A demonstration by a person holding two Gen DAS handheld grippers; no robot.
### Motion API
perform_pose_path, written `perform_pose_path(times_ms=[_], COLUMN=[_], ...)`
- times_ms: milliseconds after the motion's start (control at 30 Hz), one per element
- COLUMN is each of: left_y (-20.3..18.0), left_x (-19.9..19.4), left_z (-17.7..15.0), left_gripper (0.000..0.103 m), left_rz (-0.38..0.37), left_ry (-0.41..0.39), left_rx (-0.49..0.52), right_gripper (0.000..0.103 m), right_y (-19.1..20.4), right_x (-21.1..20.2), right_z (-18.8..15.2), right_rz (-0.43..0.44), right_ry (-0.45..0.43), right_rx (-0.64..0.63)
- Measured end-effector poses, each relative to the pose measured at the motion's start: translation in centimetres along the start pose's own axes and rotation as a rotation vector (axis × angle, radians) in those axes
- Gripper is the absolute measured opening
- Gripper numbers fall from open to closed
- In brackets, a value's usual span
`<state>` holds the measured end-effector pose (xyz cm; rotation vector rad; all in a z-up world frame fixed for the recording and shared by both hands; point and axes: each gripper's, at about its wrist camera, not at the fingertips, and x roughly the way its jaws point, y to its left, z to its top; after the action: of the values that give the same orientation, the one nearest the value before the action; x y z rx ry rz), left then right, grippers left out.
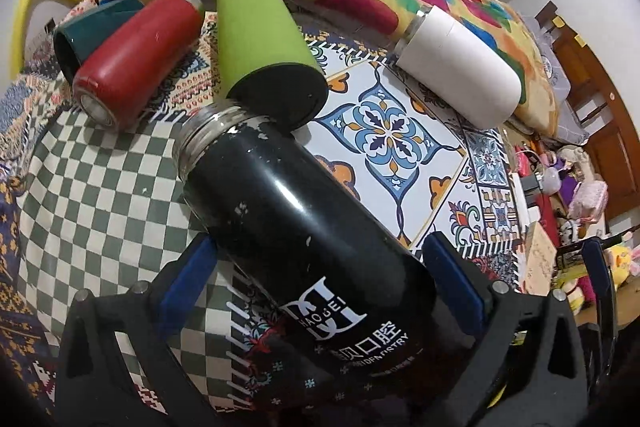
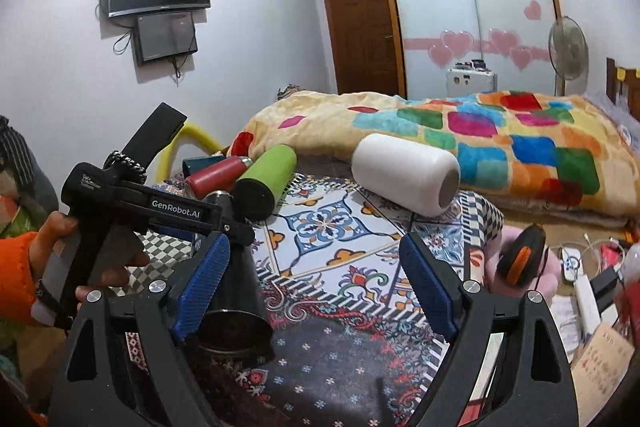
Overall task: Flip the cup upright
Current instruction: 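Grasp the thermos body with the left gripper while the right gripper holds it, then rotate the thermos upright with the left gripper, open end up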
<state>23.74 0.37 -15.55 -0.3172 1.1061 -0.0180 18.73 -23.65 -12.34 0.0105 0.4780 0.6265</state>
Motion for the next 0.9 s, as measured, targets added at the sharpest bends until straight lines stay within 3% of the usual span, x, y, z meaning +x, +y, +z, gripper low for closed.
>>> perform_pose_path(times_ms=[67,300,400,567,733,900], left_y=[-0.5,-0.8,-0.8,-1.8,-1.4,-1.5], left_x=[0.0,-2.0,-2.2,-0.5,1.8,0.6], left_z=[-0.3,-2.2,-2.4,-0.9,0.6,1.2], left_gripper=[0.102,0.079,0.078,0.079,0.075,0.065], left_rz=[0.019,0.054,0.068,0.089,0.095,0.083], left_ry=[-0.011,0.010,0.026,0.120,0.205,0.146], left_rx=[0.044,0.199,0.254,0.389,0.378,0.394], right_gripper=[0.085,0.085,0.085,0.085,0.085,0.085], right_y=[-0.5,-0.6,-0.3,0.3,0.7,0.9], right_x=[0.2,0.1,0.0,-0.1,0.0,-0.6], right_z=[-0.1,-0.1,-0.1,-0.2,-0.4,-0.2], right_rz=[0.005,0.016,0.018,0.015,-0.016,-0.035], right_ry=[0.010,0.000,-0.008,-0.004,0.018,0.011], right_rx=[0.015,0.018,0.017,0.012,-0.015,-0.039])
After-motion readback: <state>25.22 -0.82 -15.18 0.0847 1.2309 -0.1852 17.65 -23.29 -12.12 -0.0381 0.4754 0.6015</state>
